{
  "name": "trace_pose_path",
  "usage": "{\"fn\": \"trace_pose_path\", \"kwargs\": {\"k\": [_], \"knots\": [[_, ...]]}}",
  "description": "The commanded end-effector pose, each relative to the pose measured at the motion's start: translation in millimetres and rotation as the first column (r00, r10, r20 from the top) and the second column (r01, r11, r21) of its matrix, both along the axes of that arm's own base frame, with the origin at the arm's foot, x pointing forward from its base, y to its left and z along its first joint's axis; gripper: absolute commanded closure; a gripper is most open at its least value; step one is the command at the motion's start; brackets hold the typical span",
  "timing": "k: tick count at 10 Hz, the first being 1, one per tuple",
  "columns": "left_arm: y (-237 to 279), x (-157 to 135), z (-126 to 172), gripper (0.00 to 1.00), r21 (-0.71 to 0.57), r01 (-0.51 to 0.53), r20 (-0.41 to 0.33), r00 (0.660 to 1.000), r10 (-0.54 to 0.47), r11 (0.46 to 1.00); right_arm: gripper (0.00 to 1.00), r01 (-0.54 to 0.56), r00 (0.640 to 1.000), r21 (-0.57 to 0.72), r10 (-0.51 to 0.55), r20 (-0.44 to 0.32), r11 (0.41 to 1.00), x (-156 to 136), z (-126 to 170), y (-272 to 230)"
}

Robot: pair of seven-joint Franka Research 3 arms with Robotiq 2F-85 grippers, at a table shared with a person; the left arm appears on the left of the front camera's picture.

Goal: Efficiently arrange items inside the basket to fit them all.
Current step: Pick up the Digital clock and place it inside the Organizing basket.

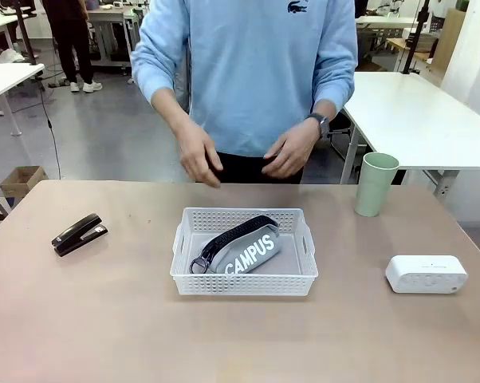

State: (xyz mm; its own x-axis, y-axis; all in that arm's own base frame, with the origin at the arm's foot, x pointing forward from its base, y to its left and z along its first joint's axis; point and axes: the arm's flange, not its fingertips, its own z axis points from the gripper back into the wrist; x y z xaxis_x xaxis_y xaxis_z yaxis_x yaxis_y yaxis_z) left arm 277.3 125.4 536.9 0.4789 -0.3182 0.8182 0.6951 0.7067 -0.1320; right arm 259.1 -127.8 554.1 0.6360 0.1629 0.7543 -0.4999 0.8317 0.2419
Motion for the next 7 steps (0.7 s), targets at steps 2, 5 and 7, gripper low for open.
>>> {"fn": "trace_pose_path", "kwargs": {"k": [2,5,7], "knots": [[35.5,-50.5,-98.3,0.00,-0.309,-0.123,-0.019,0.992,0.124,0.943,0.00,0.134,0.990,0.291,-0.142,0.006,0.947,-46.4,-59.2,-45.1],[64.4,-66.1,-139.6,0.00,-0.498,-0.190,-0.051,0.980,0.190,0.846,0.00,0.341,0.940,0.515,-0.275,-0.203,0.787,-58.9,-101.2,-94.5],[67.5,-57.4,-145.3,0.00,-0.515,-0.277,-0.121,0.960,0.251,0.811,0.00,0.467,0.882,0.524,-0.338,-0.327,0.712,-54.6,-123.2,-110.8]]}}
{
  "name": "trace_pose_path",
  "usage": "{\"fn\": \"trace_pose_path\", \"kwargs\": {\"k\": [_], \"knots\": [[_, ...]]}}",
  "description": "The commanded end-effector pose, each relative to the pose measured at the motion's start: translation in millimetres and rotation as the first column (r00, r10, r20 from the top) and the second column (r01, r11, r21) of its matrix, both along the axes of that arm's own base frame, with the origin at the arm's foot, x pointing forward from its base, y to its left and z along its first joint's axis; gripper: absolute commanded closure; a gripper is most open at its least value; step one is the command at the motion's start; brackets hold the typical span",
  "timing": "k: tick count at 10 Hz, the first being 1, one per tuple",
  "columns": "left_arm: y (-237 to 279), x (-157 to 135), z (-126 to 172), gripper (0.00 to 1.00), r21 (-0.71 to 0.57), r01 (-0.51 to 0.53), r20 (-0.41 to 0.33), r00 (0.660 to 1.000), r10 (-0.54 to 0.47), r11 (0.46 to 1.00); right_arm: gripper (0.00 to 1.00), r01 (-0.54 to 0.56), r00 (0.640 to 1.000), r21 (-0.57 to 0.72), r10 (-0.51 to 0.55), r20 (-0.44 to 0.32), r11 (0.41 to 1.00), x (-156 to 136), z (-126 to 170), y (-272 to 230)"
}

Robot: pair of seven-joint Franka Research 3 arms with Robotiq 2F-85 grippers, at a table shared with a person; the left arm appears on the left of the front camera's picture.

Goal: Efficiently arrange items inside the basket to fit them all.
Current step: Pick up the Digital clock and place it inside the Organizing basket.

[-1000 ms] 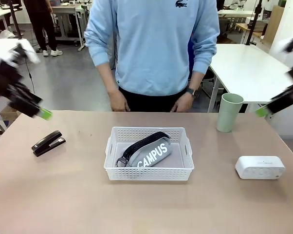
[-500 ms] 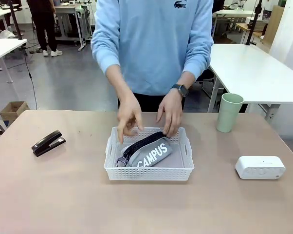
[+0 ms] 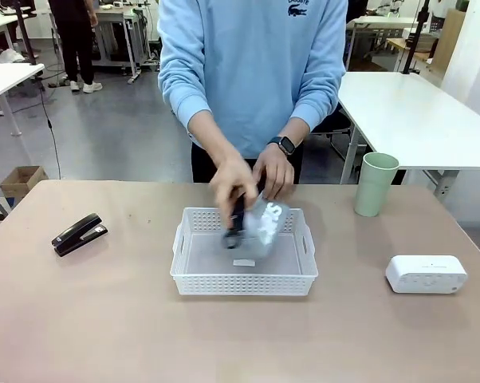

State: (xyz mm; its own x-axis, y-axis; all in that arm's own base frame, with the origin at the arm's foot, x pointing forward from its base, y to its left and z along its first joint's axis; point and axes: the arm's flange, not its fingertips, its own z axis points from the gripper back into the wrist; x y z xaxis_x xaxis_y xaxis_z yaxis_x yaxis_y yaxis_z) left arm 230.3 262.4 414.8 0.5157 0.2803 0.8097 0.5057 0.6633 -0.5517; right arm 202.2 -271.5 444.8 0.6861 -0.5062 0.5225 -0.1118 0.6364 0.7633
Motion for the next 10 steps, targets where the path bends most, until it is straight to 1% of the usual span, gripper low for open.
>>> {"fn": "trace_pose_path", "kwargs": {"k": [1,10], "knots": [[-3.0,-1.4,9.6,0.00,0.034,0.017,0.012,1.000,-0.018,0.999,0.00,-0.038,0.997,-0.051,0.041,0.058,0.998,-0.7,16.5,8.0],[-3.0,-1.4,9.6,0.00,0.034,0.017,0.012,1.000,-0.018,0.999,0.00,-0.038,0.997,-0.051,0.041,0.058,0.998,-0.7,16.5,8.0]]}}
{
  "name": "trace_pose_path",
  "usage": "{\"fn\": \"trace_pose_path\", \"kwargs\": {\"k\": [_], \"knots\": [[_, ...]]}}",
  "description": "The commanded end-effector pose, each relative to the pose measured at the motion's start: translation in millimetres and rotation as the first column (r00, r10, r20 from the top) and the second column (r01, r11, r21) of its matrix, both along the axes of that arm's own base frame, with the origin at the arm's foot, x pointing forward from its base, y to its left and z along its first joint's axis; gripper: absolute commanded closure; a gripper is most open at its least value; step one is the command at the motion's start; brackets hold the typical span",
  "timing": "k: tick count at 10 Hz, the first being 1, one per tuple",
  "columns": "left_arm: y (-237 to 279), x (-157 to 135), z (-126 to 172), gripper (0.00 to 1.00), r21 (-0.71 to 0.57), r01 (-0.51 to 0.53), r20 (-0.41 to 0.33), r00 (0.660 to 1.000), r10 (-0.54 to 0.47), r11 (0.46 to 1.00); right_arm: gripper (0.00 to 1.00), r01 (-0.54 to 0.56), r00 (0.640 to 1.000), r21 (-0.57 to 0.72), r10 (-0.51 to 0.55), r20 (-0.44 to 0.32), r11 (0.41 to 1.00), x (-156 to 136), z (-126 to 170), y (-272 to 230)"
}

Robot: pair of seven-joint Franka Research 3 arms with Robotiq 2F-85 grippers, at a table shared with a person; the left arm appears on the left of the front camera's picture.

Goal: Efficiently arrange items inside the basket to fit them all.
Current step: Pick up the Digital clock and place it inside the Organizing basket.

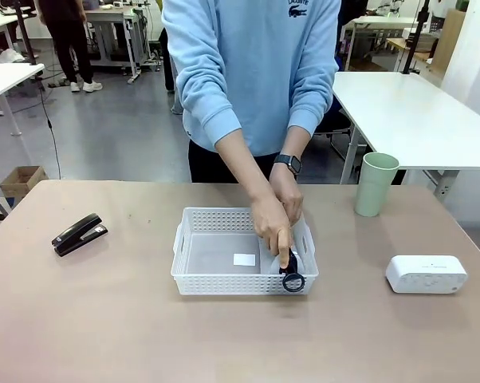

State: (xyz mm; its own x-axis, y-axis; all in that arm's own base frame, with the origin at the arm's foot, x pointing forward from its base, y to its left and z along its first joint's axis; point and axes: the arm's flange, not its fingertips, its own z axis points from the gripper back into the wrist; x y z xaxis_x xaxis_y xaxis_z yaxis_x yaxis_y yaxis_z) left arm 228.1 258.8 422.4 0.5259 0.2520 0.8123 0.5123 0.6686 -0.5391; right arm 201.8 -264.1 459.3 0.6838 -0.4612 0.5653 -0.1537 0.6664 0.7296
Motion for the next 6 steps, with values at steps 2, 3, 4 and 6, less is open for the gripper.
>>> {"fn": "trace_pose_path", "kwargs": {"k": [2,3,4,6], "knots": [[0.5,0.7,2.0,0.00,0.009,0.002,0.020,1.000,-0.002,1.000,0.00,-0.010,1.000,-0.004,0.010,0.028,1.000,-0.3,2.0,0.6],[0.5,0.7,2.0,0.00,0.009,0.002,0.020,1.000,-0.002,1.000,0.00,-0.010,1.000,-0.004,0.010,0.028,1.000,-0.3,2.0,0.6],[0.5,0.7,2.0,0.00,0.009,0.002,0.020,1.000,-0.002,1.000,0.00,-0.010,1.000,-0.004,0.010,0.028,1.000,-0.3,2.0,0.6],[0.5,0.7,2.0,0.00,0.009,0.002,0.020,1.000,-0.002,1.000,0.00,-0.010,1.000,-0.004,0.010,0.028,1.000,-0.3,2.0,0.6]]}}
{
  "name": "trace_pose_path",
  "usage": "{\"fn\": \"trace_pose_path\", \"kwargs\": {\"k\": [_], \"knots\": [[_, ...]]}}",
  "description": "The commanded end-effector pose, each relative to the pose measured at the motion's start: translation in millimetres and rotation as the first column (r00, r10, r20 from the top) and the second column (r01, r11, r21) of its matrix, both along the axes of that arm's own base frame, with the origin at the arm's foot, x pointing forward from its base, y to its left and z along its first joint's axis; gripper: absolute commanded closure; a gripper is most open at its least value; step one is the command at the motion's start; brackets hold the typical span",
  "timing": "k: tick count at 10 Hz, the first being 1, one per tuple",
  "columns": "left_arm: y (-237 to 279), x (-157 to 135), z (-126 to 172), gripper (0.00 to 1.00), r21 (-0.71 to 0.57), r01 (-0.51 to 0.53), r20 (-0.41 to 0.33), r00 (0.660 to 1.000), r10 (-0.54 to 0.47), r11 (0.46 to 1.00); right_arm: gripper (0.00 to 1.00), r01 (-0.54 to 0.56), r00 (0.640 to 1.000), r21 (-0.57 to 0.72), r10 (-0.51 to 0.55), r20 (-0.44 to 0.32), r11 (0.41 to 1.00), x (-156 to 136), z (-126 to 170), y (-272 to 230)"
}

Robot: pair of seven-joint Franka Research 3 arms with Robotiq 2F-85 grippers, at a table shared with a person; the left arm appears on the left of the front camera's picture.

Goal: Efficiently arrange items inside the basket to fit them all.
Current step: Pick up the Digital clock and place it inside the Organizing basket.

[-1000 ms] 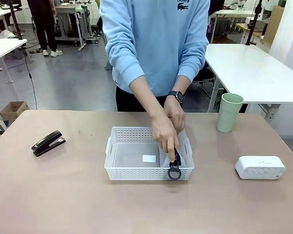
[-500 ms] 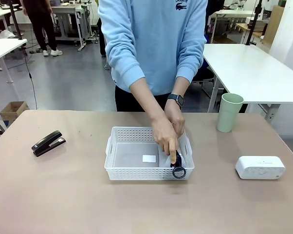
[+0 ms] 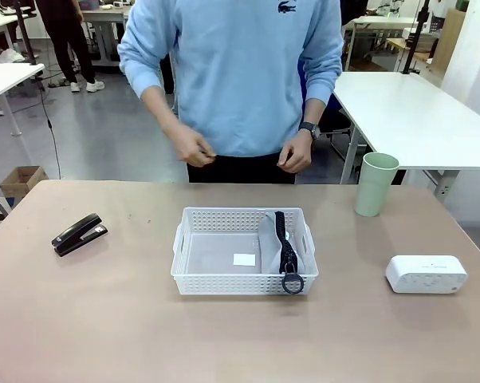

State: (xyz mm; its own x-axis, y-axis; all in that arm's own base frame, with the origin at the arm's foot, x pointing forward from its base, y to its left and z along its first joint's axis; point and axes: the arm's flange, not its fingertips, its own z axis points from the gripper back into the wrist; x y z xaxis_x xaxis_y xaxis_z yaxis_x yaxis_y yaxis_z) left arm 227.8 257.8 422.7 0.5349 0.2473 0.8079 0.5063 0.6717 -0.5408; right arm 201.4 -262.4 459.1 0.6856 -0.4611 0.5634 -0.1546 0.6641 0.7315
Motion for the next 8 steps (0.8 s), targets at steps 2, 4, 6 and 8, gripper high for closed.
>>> {"fn": "trace_pose_path", "kwargs": {"k": [2,4,6,8], "knots": [[1.5,1.0,1.8,0.00,0.003,0.002,0.031,1.000,-0.002,1.000,0.00,0.000,1.000,0.000,0.000,0.000,1.000,0.0,0.0,0.0],[1.5,1.0,1.8,0.00,0.003,0.002,0.031,1.000,-0.002,1.000,0.00,-0.310,0.942,-0.215,0.330,0.064,0.926,23.8,16.4,39.3],[1.5,1.0,1.8,0.00,0.003,0.002,0.031,1.000,-0.002,1.000,0.00,-0.489,0.829,-0.417,0.557,0.051,0.766,55.3,32.1,87.4],[1.5,1.0,1.8,0.00,0.003,0.002,0.031,1.000,-0.002,1.000,0.00,-0.642,0.601,-0.622,0.798,-0.046,0.448,74.9,29.8,138.2]]}}
